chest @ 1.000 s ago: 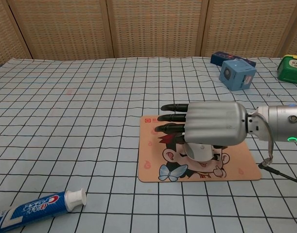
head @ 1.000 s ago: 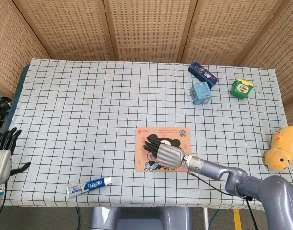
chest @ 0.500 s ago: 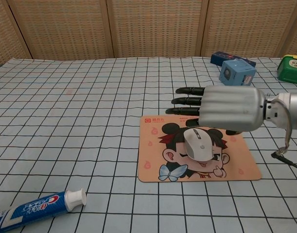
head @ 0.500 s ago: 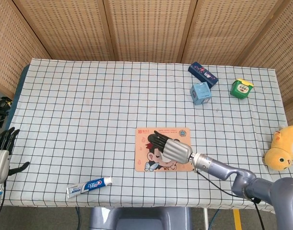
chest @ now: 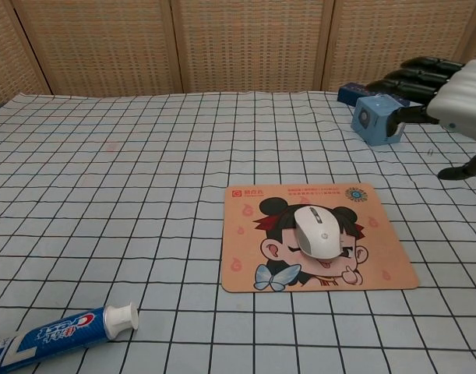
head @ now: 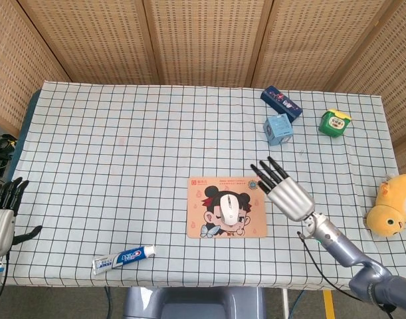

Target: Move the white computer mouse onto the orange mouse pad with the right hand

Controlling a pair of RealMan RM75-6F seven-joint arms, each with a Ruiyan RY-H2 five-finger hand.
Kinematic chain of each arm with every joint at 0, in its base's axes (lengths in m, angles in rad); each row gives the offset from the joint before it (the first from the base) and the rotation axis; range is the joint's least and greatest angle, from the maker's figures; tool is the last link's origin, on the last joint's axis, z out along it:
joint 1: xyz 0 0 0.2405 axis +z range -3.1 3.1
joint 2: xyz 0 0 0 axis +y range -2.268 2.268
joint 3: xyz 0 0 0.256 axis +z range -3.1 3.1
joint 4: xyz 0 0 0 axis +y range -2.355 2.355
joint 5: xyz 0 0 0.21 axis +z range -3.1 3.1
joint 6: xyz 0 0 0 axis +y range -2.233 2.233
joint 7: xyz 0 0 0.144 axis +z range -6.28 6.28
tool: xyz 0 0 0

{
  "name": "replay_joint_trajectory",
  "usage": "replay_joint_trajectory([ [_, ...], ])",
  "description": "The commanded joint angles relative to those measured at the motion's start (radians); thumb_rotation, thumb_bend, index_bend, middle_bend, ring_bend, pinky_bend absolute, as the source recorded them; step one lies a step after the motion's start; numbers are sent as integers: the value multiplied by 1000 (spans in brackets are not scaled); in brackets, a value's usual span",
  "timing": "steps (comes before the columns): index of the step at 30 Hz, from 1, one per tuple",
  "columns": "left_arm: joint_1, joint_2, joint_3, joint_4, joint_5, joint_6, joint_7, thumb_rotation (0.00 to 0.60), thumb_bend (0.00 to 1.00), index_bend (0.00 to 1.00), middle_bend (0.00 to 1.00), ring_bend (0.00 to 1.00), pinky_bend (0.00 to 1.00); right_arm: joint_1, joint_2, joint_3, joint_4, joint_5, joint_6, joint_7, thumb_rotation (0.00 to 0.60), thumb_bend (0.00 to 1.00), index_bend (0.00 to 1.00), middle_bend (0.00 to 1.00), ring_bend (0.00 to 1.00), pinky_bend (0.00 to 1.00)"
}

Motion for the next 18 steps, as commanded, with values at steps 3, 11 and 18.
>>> replay_joint_trajectory([
  [3,1,-5,3,3,2,1,8,600,0,0,0,0,0,-160,-20,22,13,124,106,200,600,151,314,33,0,0],
  [11,4,-9,7,4,13,11,18,600,0,0,0,0,0,-279,-37,30,-4,192,174,366,600,139,211,0,0,0],
  [18,10,-7,12,-1,27,27,24,600,0,0,0,0,0,-359,-7,23,-93,227,195,420,600,132,150,0,0,0],
])
